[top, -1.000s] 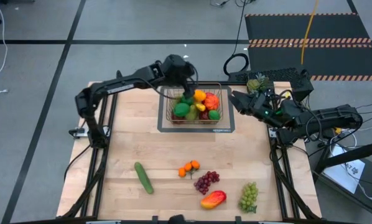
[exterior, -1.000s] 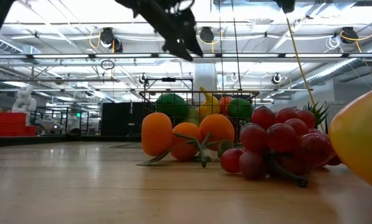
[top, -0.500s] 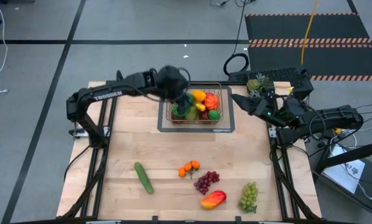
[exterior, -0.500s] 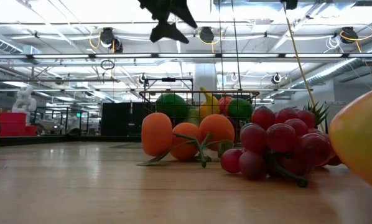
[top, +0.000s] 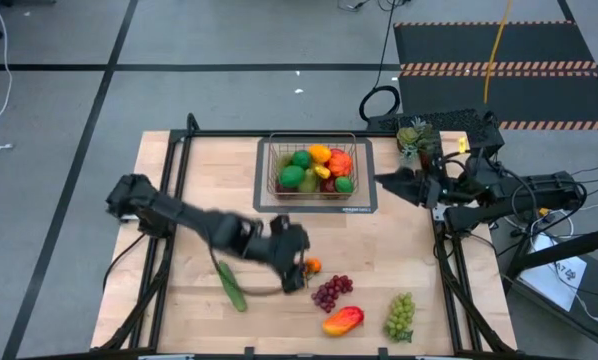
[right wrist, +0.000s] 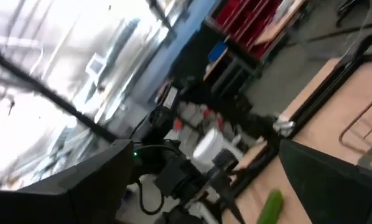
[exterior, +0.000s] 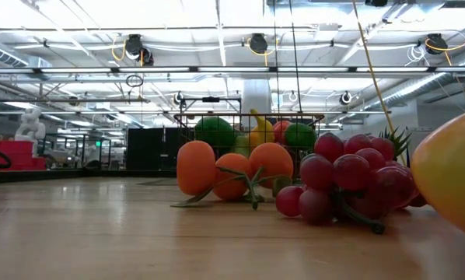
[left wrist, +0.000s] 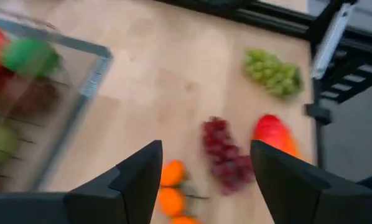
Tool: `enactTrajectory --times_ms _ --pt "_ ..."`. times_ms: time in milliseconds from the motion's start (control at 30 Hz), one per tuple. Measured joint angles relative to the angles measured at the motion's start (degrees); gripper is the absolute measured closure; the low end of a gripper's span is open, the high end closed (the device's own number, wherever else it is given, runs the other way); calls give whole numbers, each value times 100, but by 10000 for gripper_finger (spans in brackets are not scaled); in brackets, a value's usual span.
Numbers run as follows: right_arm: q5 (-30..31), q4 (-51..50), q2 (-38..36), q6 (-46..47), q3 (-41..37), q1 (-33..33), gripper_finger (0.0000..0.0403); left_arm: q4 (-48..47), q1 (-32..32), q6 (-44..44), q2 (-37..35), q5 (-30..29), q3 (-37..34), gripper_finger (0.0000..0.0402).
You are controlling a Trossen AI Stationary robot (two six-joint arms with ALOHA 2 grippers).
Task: Build produce basket
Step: Put the orange tangerines into the brown wire basket
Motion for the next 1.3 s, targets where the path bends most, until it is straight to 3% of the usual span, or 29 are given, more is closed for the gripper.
enactTrajectory --times_ms 300,600,867,1033,1300 --pt "-1124 -188 -67 233 2 2 7 164 -851 -1486 991 29 -4 138" --pt "-1903 -187 -84 1182 2 15 7 1131 -897 -2488 2028 428 -8 137" --pt "-2056 -168 -142 1342 2 17 7 955 -788 -4205 2421 387 -8 156" --pt "-2057 -188 -144 1329 2 17 7 473 -801 -4789 2393 10 -4 183" --pt "-2057 -187 -131 1258 2 16 7 305 -594 -5705 2385 257 -4 192"
